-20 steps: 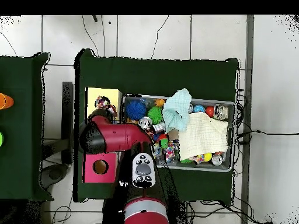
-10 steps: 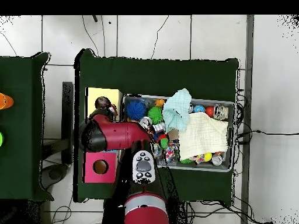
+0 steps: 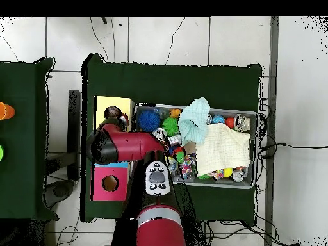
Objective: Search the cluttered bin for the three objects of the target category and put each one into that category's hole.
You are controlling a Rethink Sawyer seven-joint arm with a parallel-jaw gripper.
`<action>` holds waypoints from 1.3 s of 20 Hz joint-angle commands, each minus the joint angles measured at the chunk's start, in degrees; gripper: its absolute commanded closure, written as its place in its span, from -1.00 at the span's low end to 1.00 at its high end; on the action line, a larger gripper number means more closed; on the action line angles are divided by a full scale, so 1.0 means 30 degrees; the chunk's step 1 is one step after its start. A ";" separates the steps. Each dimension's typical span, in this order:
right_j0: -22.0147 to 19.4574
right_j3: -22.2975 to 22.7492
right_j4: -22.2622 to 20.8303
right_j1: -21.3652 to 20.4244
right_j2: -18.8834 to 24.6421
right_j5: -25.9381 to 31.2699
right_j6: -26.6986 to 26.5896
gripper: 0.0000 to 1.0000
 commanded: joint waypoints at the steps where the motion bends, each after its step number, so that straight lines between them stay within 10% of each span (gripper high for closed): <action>1: -0.0268 -0.0143 0.0432 0.1236 0.0015 0.1541 0.3591 1.00; 26: -0.0762 0.1385 0.1638 -0.3102 0.0812 0.6110 0.3739 1.00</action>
